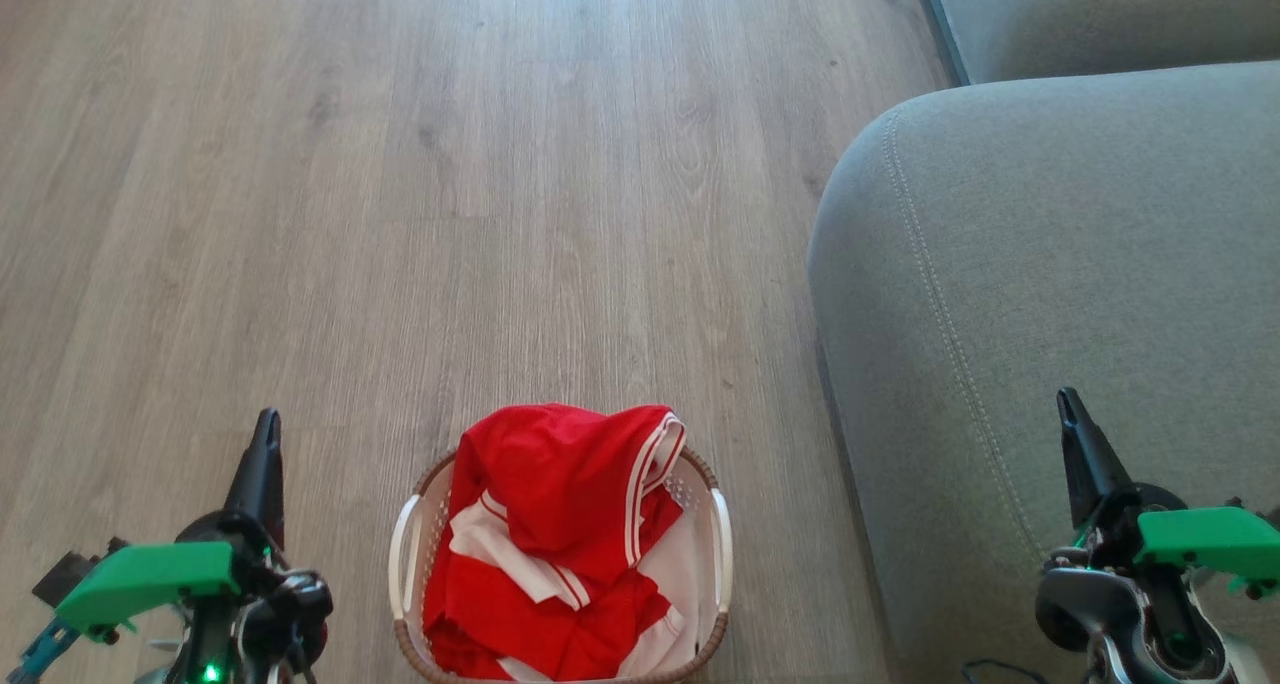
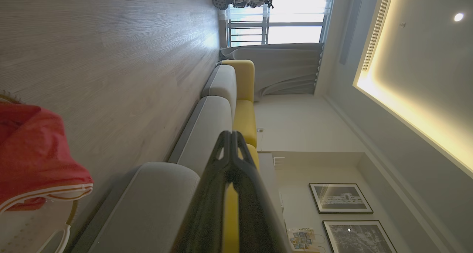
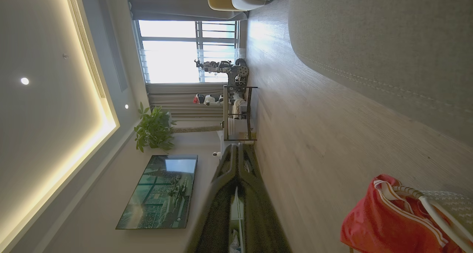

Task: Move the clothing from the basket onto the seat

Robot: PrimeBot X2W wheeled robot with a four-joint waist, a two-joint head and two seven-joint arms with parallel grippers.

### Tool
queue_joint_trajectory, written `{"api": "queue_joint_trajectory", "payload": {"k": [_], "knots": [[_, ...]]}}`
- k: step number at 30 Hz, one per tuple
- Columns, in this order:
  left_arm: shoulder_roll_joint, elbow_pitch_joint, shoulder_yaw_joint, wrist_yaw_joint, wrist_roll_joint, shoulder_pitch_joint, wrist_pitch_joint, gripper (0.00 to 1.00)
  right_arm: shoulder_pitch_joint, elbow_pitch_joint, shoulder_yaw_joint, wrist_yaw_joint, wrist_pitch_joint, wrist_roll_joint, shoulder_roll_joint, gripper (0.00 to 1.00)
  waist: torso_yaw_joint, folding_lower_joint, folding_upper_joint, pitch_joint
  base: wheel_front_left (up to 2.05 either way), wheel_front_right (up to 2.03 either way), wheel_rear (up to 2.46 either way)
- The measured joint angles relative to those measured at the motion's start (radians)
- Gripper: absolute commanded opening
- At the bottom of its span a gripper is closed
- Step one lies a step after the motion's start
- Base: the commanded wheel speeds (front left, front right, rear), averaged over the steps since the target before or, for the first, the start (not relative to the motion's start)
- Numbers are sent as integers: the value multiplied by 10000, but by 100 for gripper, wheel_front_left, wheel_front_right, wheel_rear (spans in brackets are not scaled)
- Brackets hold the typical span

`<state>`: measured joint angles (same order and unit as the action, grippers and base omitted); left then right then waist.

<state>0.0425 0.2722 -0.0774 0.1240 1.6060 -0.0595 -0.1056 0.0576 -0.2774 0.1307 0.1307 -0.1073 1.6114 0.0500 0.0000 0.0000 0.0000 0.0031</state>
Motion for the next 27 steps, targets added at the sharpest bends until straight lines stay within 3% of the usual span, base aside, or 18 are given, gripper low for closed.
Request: {"api": "queue_joint_trajectory", "payload": {"k": [27], "knots": [[0,0,0,0,0,0,0,0,0,0,0,0,0,0,0,0,0,0,0,0,0,0,0]]}}
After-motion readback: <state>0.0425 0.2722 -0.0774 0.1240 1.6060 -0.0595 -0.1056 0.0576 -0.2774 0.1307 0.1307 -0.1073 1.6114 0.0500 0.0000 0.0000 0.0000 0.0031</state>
